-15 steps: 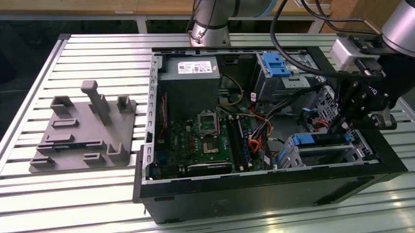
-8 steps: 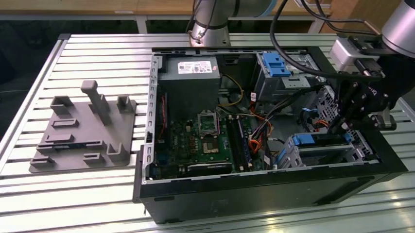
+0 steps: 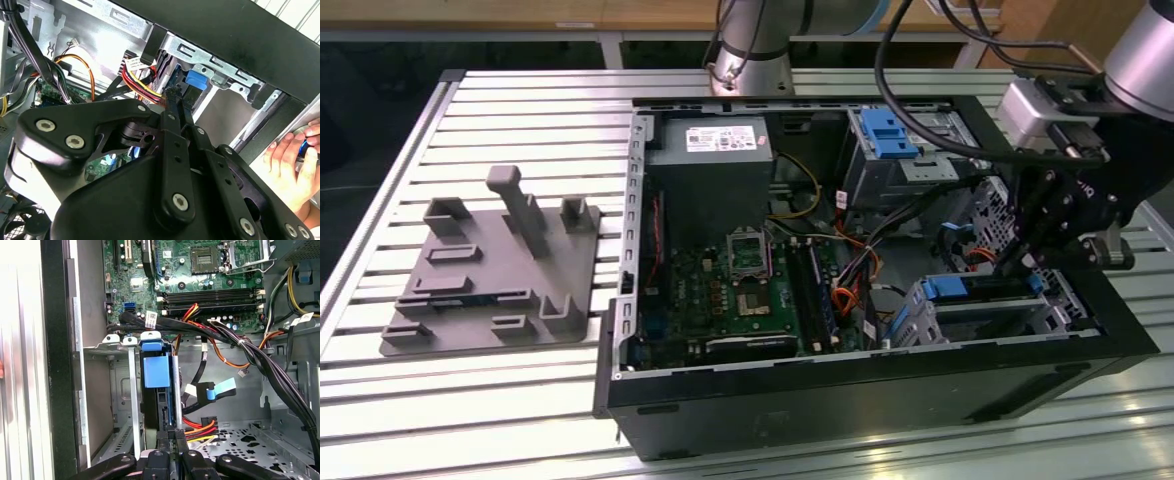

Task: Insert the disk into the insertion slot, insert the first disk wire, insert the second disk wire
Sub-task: 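Insert the first disk wire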

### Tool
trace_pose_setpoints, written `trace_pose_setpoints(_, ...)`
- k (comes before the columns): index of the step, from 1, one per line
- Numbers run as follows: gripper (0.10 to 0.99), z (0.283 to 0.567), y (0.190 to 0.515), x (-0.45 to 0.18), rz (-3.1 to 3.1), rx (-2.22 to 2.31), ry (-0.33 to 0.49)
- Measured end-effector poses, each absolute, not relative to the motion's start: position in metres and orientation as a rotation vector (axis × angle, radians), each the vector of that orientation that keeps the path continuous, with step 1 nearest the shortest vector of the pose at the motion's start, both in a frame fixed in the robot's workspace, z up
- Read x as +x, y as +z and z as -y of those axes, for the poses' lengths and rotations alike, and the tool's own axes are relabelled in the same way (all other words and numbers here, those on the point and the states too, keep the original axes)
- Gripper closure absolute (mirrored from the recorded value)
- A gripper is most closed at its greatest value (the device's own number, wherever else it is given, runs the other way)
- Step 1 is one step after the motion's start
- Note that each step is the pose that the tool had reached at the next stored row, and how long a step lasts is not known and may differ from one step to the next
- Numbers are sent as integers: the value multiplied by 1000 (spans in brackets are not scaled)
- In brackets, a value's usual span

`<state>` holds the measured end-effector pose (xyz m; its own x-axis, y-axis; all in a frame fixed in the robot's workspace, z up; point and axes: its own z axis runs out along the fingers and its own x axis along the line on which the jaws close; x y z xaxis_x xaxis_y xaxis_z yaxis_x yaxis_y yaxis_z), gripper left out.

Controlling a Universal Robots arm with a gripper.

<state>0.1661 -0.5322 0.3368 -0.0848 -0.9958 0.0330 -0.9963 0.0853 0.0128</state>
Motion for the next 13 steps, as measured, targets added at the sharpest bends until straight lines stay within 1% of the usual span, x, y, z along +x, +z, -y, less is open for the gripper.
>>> trace_pose_setpoints(13, 922, 532, 334, 166, 2290, 2101, 20)
